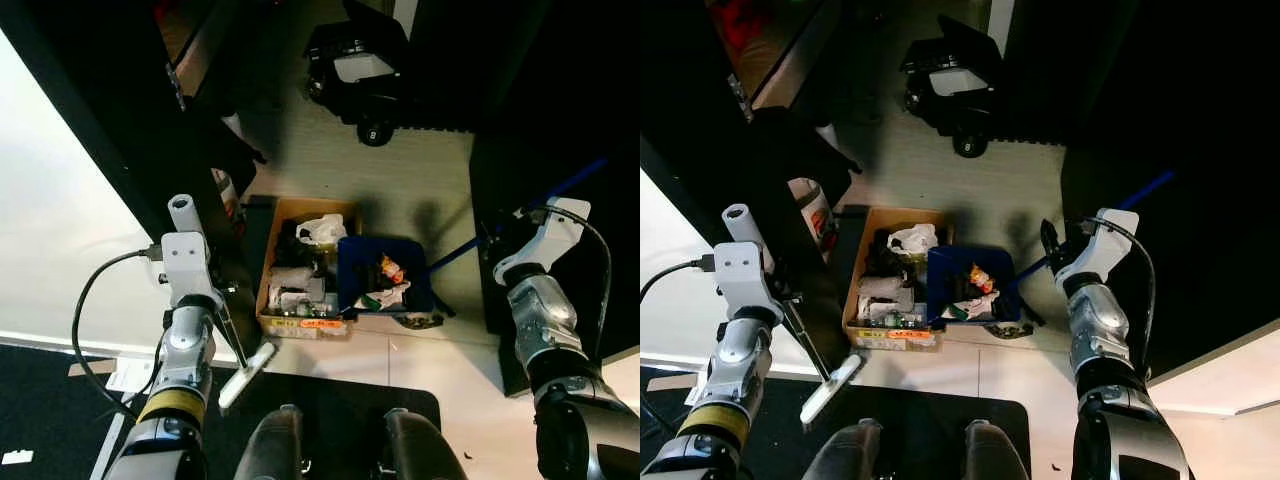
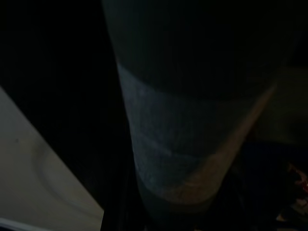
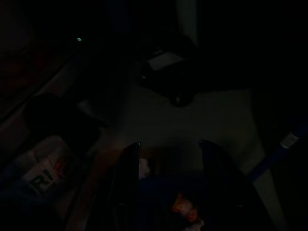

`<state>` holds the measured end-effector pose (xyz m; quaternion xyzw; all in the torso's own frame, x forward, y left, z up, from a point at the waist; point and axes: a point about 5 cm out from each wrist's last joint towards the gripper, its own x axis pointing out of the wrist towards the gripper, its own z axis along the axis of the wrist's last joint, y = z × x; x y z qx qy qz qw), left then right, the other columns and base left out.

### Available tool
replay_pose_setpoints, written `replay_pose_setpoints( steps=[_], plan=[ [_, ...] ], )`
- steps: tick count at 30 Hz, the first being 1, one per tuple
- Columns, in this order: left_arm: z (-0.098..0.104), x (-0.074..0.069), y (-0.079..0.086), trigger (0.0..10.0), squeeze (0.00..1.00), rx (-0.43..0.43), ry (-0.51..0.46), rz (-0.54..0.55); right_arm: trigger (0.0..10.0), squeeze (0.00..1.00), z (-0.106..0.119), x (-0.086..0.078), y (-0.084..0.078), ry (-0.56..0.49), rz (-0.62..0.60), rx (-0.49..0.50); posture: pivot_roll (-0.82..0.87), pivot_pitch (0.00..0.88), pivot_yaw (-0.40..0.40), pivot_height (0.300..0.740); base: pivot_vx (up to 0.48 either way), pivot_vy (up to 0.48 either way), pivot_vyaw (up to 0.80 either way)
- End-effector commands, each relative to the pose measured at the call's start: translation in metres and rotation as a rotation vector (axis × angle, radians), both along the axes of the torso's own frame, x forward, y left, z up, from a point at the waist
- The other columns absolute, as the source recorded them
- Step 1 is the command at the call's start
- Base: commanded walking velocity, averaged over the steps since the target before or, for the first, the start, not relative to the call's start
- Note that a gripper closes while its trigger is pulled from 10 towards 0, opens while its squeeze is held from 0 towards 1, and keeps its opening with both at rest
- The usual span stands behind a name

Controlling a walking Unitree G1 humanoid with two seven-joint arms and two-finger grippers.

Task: Sweep floor

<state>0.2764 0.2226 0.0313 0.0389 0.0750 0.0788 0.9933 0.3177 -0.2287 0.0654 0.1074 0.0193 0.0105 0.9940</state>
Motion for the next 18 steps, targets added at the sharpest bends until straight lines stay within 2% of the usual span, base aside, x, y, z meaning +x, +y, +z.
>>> replay_pose_setpoints(
  steps=[1,2,3,4,6,10,14,17,18],
  plan=[
    [0.007,0.0,0.006,10.0,0.0,0.019,-0.038,0.009,10.0,1.0,0.002,-0.001,-0.003,0.001,-0.013,-0.019,0.02,0.027,-0.032,0.731,0.0,0.0,0.0],
    [0.007,-0.001,0.006,10.0,0.0,0.018,-0.04,0.012,10.0,0.24,0.003,-0.001,-0.004,0.003,-0.013,-0.029,0.02,0.03,-0.031,0.731,0.0,0.0,0.0],
    [0.007,-0.001,0.006,10.0,0.0,0.018,-0.041,0.013,10.0,0.24,0.003,-0.001,-0.004,0.005,-0.013,-0.035,0.02,0.03,-0.031,0.731,0.0,0.0,0.0],
    [0.007,-0.002,0.006,10.0,0.0,0.018,-0.043,0.012,10.0,0.0,0.003,-0.001,-0.005,0.01,-0.016,-0.034,0.02,0.03,-0.03,0.731,0.0,0.0,0.0],
    [0.008,-0.001,0.006,10.0,0.0,0.034,-0.044,-0.005,10.0,0.0,0.0,-0.004,-0.014,0.054,-0.05,-0.051,0.02,0.034,-0.027,0.731,0.0,0.0,0.0],
    [0.01,-0.001,0.007,10.0,0.0,0.041,-0.049,-0.01,10.0,0.0,-0.002,-0.01,-0.023,0.068,-0.077,-0.076,0.03,0.038,-0.017,0.731,0.0,0.0,0.0],
    [0.012,-0.001,0.009,10.0,0.0,0.034,-0.045,-0.007,10.0,0.0,-0.005,-0.017,-0.024,0.076,-0.061,-0.102,0.03,0.044,-0.013,0.731,0.0,0.0,0.0],
    [0.011,0.0,0.009,10.0,0.0,-0.011,-0.046,0.008,10.0,0.0,-0.012,-0.022,-0.025,0.116,-0.086,-0.061,0.03,0.041,-0.008,0.731,0.0,0.0,0.0],
    [0.008,0.0,0.011,10.0,0.0,-0.039,-0.022,0.043,10.0,0.0,-0.018,-0.026,-0.026,0.153,-0.111,-0.039,0.02,0.045,-0.008,0.731,0.0,0.0,0.0]
  ],
)
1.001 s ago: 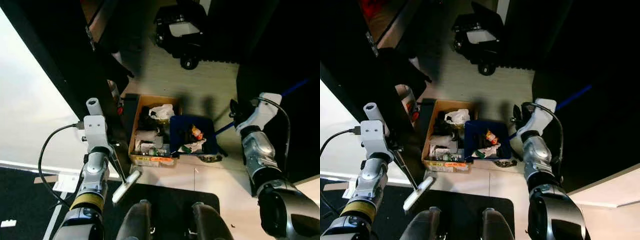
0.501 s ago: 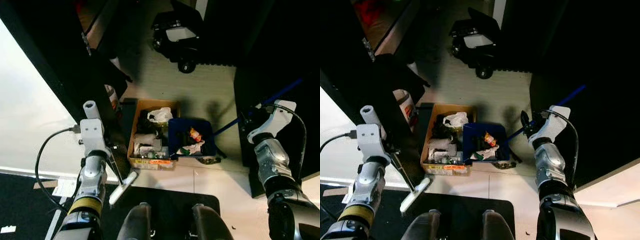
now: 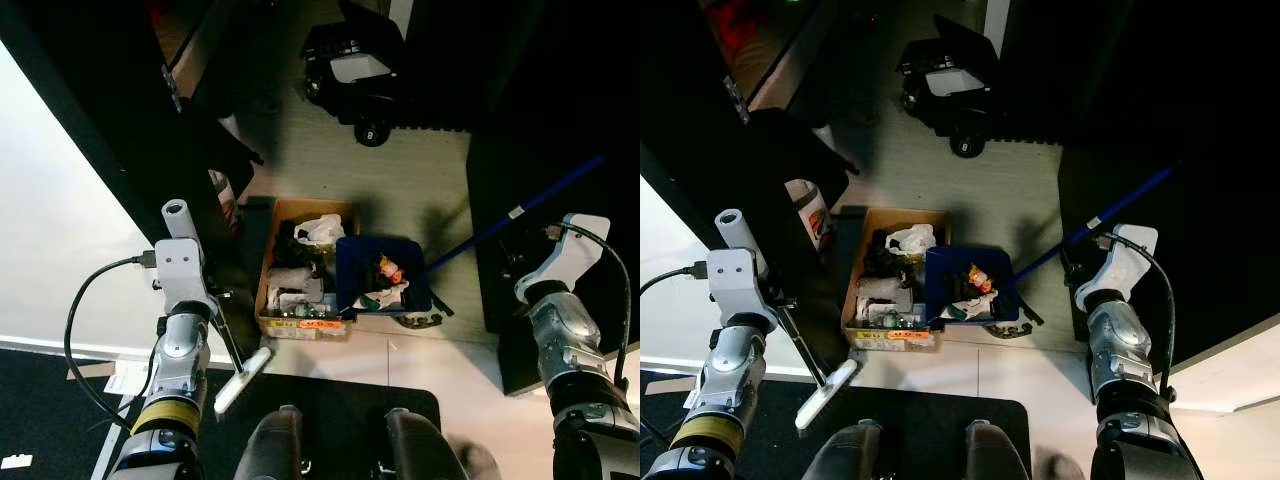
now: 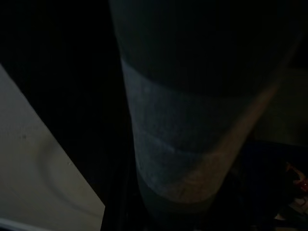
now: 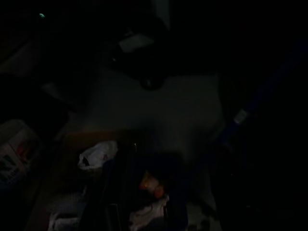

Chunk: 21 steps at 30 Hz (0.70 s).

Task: Sweep floor

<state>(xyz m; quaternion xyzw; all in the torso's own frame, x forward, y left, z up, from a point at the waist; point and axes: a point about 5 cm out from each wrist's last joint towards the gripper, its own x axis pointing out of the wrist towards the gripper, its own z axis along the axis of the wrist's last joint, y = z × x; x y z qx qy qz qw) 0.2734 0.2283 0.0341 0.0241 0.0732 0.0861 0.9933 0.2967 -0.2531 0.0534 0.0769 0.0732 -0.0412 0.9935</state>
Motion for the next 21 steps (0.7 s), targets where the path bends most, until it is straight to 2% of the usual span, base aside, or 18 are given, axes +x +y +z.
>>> replay_pose_setpoints(
  steps=[1,5,6,9,16,21],
  plan=[
    [0.003,0.003,0.005,10.0,0.0,-0.007,0.002,0.029,10.0,0.0,-0.01,-0.007,-0.001,0.05,-0.042,0.029,0.02,0.05,-0.009,0.731,0.0,0.0,0.0],
    [0.002,0.004,-0.001,10.0,0.0,0.014,0.014,-0.009,10.0,0.0,-0.015,-0.008,0.002,0.068,-0.08,0.05,0.02,0.065,-0.009,0.731,0.0,0.0,0.0],
    [0.004,0.005,-0.006,10.0,0.0,0.01,0.006,-0.046,10.0,0.0,-0.015,-0.008,0.007,0.068,-0.062,0.046,0.02,0.067,-0.009,0.731,0.0,0.0,0.0],
    [0.005,0.005,-0.01,10.0,0.0,0.017,-0.003,-0.065,10.0,0.0,-0.016,-0.008,0.011,0.067,-0.052,0.05,0.02,0.065,-0.01,0.731,0.0,0.0,0.0],
    [0.005,0.004,-0.011,10.0,0.0,0.015,-0.013,-0.055,10.0,0.0,-0.014,-0.005,0.012,0.077,-0.081,0.068,0.02,0.074,-0.013,0.731,0.0,0.0,0.0],
    [0.005,0.005,-0.012,10.0,0.0,-0.014,-0.015,-0.028,10.0,0.0,-0.002,0.005,0.017,0.043,-0.043,0.057,0.01,0.066,-0.027,0.731,0.0,0.0,0.0]
  ],
)
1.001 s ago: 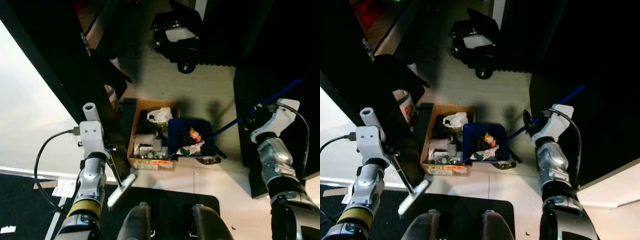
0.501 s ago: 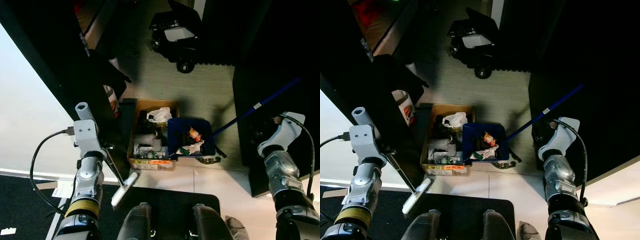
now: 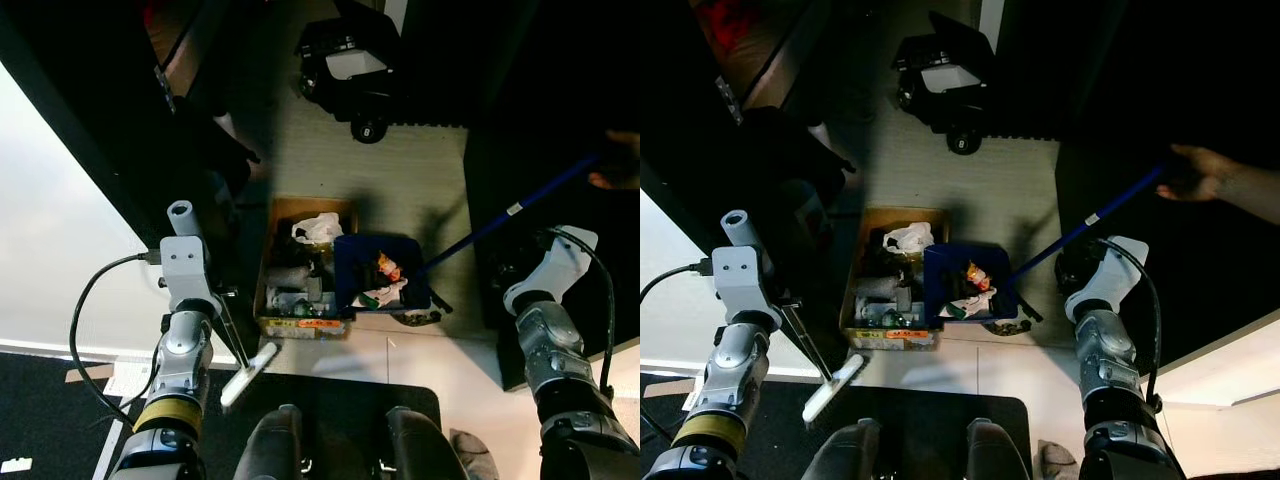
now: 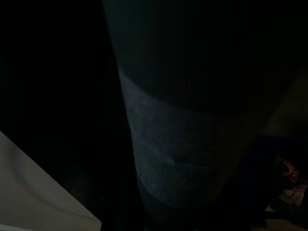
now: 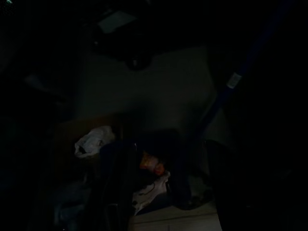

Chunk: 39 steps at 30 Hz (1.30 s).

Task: Sweep floor

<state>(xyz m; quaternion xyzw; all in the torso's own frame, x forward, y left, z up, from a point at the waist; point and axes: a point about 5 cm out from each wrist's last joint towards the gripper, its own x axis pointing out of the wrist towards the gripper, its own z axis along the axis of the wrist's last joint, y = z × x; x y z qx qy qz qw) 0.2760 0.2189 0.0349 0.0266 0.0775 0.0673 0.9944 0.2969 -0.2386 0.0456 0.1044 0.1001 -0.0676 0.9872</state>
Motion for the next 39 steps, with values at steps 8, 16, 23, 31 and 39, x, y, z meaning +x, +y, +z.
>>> replay_pose_setpoints(
  steps=[8,16,23,31,39],
  plan=[
    [0.003,0.004,0.003,10.0,0.0,-0.016,-0.015,0.024,10.0,0.0,0.032,0.02,-0.022,-0.046,-0.052,-0.05,0.0,0.061,-0.018,0.731,0.0,0.0,0.0],
    [0.005,0.009,-0.002,10.0,0.0,-0.011,-0.014,0.012,10.0,0.0,0.032,0.021,-0.021,-0.044,-0.054,-0.064,-0.01,0.063,-0.015,0.731,0.0,0.0,0.0],
    [0.006,0.009,-0.003,10.0,0.0,-0.011,-0.02,0.007,10.0,0.0,0.027,0.022,-0.012,-0.022,-0.024,-0.033,0.0,0.066,-0.026,0.731,0.0,0.0,0.0],
    [0.002,0.002,0.0,10.0,0.0,-0.006,-0.016,0.019,10.0,1.0,0.028,0.023,0.015,-0.105,0.079,0.058,0.01,0.063,-0.04,0.731,0.0,0.0,0.0],
    [0.003,0.002,0.001,10.0,0.0,-0.003,-0.022,0.021,10.0,1.0,0.046,0.027,0.018,-0.231,0.109,-0.057,0.01,0.066,-0.042,0.731,0.0,0.0,0.0]
  ],
)
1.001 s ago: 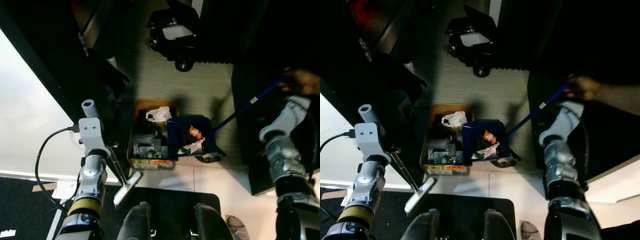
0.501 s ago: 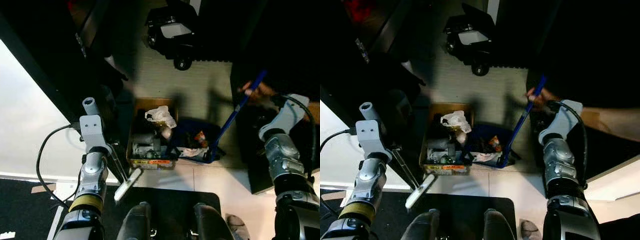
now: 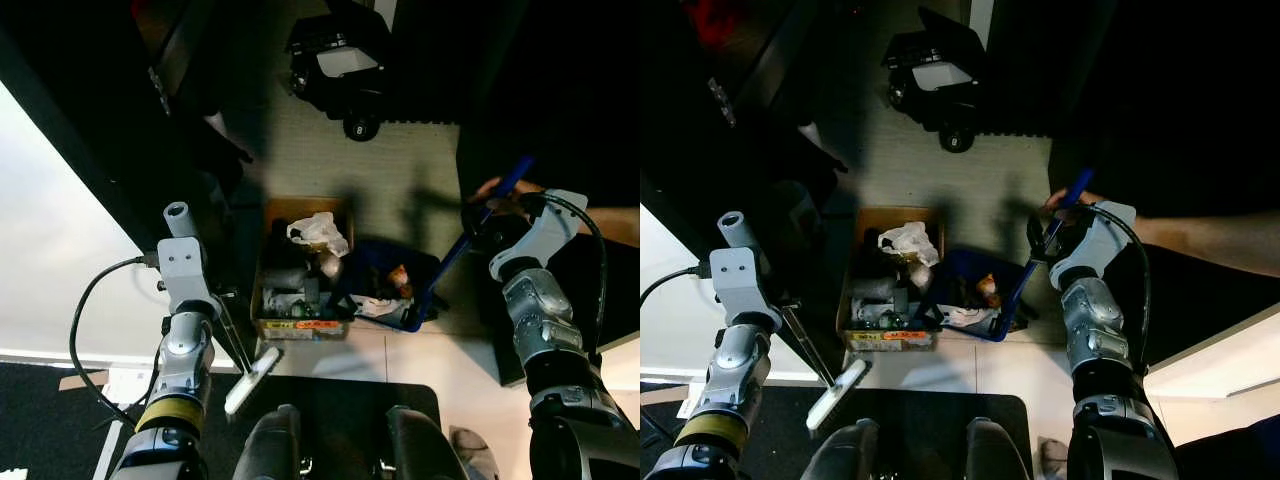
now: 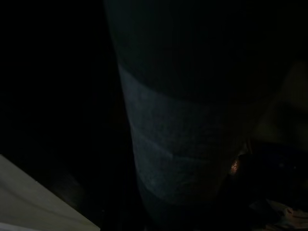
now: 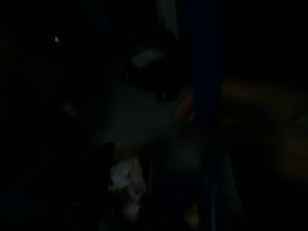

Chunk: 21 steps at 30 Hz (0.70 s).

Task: Sweep floor

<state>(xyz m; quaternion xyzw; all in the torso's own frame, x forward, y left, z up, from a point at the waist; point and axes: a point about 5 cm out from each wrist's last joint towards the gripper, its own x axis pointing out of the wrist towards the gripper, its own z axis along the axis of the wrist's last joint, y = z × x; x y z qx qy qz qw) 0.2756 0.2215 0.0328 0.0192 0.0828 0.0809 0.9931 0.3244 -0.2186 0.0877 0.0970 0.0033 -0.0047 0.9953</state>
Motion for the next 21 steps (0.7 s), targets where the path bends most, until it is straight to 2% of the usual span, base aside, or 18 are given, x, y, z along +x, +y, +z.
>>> replay_pose_setpoints(
  steps=[1,2,3,4,6,14,21],
  plan=[
    [0.006,0.002,-0.002,10.0,0.0,0.011,-0.034,-0.007,10.0,0.0,0.011,0.0,-0.002,-0.073,0.001,-0.085,0.01,0.067,-0.042,0.731,0.0,0.0,0.0],
    [0.006,0.002,-0.002,10.0,0.0,0.011,-0.034,-0.007,10.0,0.0,0.011,0.0,-0.002,-0.073,0.001,-0.085,0.01,0.067,-0.042,0.731,0.0,0.0,0.0],
    [0.005,0.002,-0.004,10.0,0.0,0.009,-0.036,-0.01,10.0,0.0,0.022,0.003,-0.002,-0.143,-0.013,-0.178,0.0,0.074,-0.044,0.731,0.0,0.0,0.0],
    [0.005,0.002,-0.005,10.0,0.0,0.007,-0.038,-0.013,10.0,0.0,0.025,0.004,-0.003,-0.16,-0.022,-0.206,0.0,0.075,-0.045,0.731,0.0,0.0,0.0],
    [0.005,0.002,-0.005,10.0,0.0,0.006,-0.038,-0.015,10.0,0.0,0.027,0.005,-0.003,-0.168,-0.027,-0.223,0.0,0.075,-0.045,0.731,0.0,0.0,0.0],
    [0.006,0.0,-0.003,10.0,0.0,0.011,-0.039,-0.015,10.0,0.0,0.04,0.015,-0.002,-0.22,-0.021,-0.217,0.01,0.09,-0.043,0.731,0.0,0.0,0.0],
    [0.007,0.001,0.0,10.0,0.0,0.019,-0.037,-0.014,10.0,0.0,0.044,0.026,0.004,-0.218,-0.005,-0.209,0.02,0.092,-0.043,0.731,0.0,0.0,0.0]
  ],
)
